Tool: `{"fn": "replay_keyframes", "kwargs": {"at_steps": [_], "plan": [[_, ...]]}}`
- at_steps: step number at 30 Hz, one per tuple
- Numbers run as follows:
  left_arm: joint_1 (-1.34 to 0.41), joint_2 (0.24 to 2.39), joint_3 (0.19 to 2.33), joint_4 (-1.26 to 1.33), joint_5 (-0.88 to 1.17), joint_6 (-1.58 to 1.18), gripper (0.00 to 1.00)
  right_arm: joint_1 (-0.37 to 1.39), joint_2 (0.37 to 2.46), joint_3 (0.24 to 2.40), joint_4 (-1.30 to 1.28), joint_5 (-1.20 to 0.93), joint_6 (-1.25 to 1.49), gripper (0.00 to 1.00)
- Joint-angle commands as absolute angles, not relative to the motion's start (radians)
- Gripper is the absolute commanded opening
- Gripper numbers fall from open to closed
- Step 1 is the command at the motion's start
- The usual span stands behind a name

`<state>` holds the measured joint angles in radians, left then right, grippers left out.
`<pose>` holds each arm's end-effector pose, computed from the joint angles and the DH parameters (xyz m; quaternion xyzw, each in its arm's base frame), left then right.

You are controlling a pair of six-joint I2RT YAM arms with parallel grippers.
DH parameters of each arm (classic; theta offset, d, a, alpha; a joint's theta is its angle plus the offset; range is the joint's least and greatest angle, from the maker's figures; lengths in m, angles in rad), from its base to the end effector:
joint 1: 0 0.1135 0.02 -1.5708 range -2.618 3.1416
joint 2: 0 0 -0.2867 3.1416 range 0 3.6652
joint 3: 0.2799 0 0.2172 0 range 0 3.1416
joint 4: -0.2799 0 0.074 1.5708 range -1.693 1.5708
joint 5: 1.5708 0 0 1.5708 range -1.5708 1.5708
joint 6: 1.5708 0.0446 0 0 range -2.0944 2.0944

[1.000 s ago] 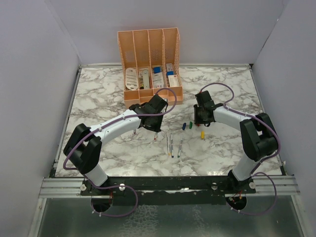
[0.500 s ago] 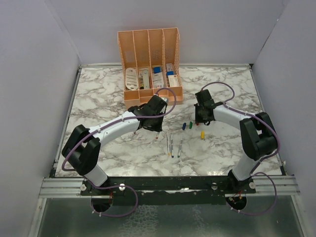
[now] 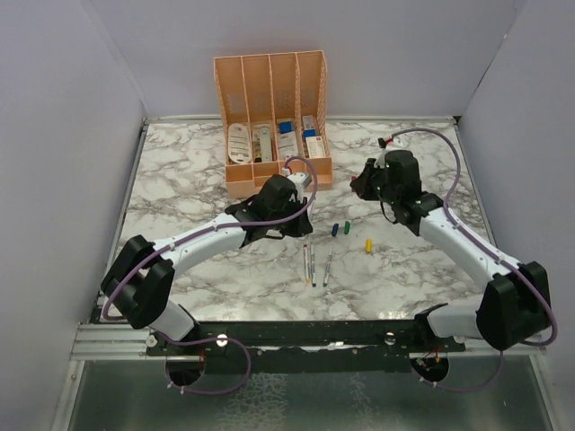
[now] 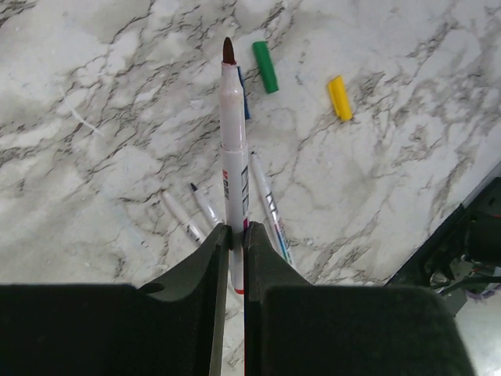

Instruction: Insert the pens into the pen caps

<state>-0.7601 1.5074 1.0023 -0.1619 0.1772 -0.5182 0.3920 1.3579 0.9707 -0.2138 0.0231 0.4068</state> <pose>0.2165 -0.2167 0.2782 0.1465 0.8849 -0.3234 0.3016 0.2529 0.1034 0.3034 0.0119 0.8846 0.1718 0.4334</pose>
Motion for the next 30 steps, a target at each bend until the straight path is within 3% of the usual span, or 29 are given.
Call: {"fn": "replay_keyframes", "kwargs": {"at_steps": [1, 11, 30], "plan": [[-0.758, 1.471, 0.972, 0.021, 0.302, -0.560, 0.00, 0.397, 1.242, 0.856, 0.030, -0.145, 0.428, 0.01], [-0.760, 1.504, 0.929, 0.293, 0.471, -0.692, 0.00, 0.396, 1.090, 0.686, 0.308, -0.315, 0.491, 0.01], [-0.790, 1.511, 0.950, 0.295, 0.486, -0.675, 0.00, 0.397, 1.040, 0.635, 0.416, -0.272, 0.535, 0.01]]}}
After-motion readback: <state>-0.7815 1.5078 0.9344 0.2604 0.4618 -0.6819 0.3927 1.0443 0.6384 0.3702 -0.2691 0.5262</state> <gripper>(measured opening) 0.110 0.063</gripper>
